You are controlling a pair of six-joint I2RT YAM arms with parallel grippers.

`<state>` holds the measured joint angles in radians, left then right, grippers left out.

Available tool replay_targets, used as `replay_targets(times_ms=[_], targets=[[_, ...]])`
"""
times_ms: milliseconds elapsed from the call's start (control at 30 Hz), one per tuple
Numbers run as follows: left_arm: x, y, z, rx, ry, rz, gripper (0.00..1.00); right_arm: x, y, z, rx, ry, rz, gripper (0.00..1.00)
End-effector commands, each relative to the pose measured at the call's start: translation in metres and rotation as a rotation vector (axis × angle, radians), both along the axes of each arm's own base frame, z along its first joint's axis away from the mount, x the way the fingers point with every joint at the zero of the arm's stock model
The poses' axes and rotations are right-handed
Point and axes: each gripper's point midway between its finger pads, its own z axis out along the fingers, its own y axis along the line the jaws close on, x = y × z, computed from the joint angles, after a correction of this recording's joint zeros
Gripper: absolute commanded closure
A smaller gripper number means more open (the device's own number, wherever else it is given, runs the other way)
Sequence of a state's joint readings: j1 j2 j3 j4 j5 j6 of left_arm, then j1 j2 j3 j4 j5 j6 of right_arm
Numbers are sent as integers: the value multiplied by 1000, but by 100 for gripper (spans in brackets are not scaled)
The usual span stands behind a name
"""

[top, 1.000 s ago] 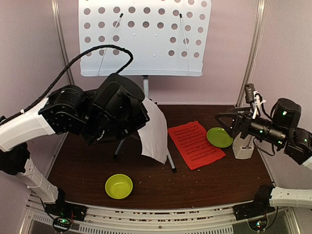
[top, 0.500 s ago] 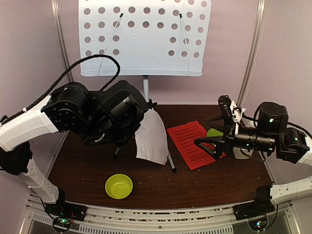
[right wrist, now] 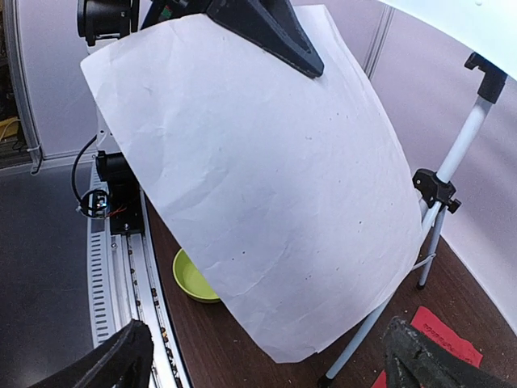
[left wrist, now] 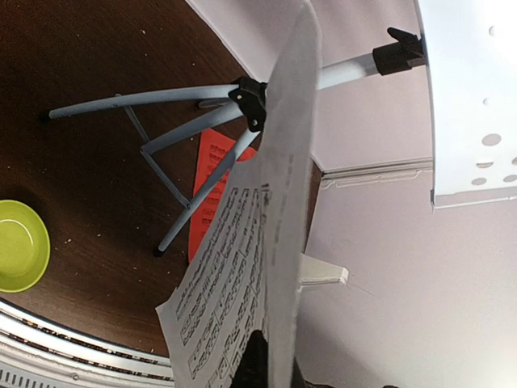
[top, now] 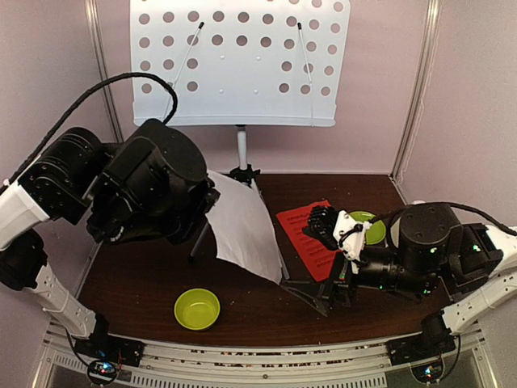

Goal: Set up the instrument practice props

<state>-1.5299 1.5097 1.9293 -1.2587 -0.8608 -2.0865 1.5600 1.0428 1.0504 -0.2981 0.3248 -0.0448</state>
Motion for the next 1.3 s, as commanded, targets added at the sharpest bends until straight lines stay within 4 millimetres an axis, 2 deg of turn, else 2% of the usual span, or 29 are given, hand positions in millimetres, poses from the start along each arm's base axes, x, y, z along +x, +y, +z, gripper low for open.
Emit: replay_targets(times_ms=[0,133,233,533,700,867,1000,1133,1267], targets=[[0,14,-1,-313,138,240,100,2,6,22,41,-47,-73,0],[-1,13,14,-337,105,237,100,-17,21,28,25,-87,-60,0],[-6,23,20,-359,82,259,100,-29,33,27,10,-106,-36,0],[-12,46,28,-376,43,270,100,-37,53,23,-6,-132,-10,0],[-14,63,16,-305,49,258,100,-35,52,21,3,-124,-21,0],[-7,88,5,-267,35,279,100,-31,47,17,7,-125,-47,0],[-1,108,-2,-223,53,304,100,-30,51,16,1,-133,-56,0],[0,96,-8,-246,90,309,100,-26,62,18,-8,-150,-72,0],[4,83,-12,-289,116,322,100,-24,82,15,-15,-173,-77,0]])
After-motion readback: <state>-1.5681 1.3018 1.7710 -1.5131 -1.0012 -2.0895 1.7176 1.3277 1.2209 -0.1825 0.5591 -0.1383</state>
